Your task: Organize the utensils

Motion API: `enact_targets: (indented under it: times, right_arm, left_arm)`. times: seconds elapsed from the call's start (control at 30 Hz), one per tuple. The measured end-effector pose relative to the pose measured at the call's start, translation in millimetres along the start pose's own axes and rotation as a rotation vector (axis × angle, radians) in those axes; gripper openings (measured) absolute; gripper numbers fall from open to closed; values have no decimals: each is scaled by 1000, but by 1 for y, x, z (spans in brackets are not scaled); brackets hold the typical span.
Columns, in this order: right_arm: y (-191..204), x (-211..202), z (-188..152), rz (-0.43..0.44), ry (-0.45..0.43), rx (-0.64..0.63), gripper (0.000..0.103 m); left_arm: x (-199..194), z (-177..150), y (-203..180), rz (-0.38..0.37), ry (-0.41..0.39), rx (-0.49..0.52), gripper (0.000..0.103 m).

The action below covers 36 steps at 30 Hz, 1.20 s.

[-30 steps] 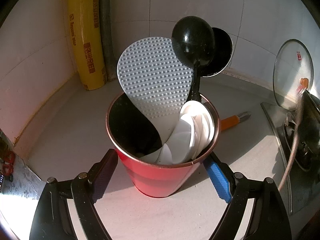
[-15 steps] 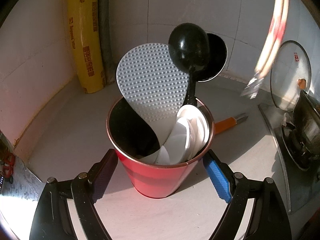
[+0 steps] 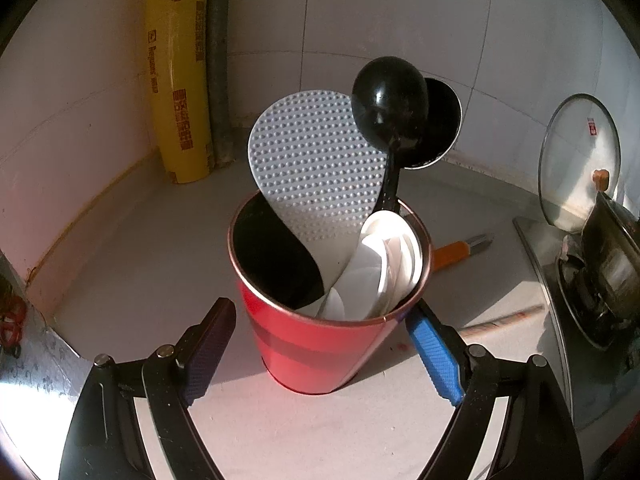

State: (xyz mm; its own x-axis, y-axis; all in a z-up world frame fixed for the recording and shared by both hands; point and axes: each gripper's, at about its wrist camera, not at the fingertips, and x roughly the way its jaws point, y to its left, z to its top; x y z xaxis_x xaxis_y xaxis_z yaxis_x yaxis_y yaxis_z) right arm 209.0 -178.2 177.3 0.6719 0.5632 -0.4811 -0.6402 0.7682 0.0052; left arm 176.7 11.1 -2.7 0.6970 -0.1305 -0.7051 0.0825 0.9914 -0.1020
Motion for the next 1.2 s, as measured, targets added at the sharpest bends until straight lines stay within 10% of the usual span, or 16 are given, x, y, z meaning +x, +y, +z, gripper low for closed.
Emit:
enact_targets:
  times: [0.4, 0.63, 0.97, 1.2]
  right_arm:
    - [-84, 120, -170, -10, 654, 75, 25]
    - [-78, 167, -186, 69, 760, -34, 50]
    - [-78, 203, -187, 59, 841, -93, 50]
    - [-108, 190, -195, -53, 864, 217, 21]
  left_arm:
    - [3, 2, 3, -9, 8, 1, 87]
    - [4, 0, 0, -1, 23, -1, 87]
    - [5, -1, 3, 5, 31, -29, 87]
    - [9, 1, 7, -6, 28, -44, 87]
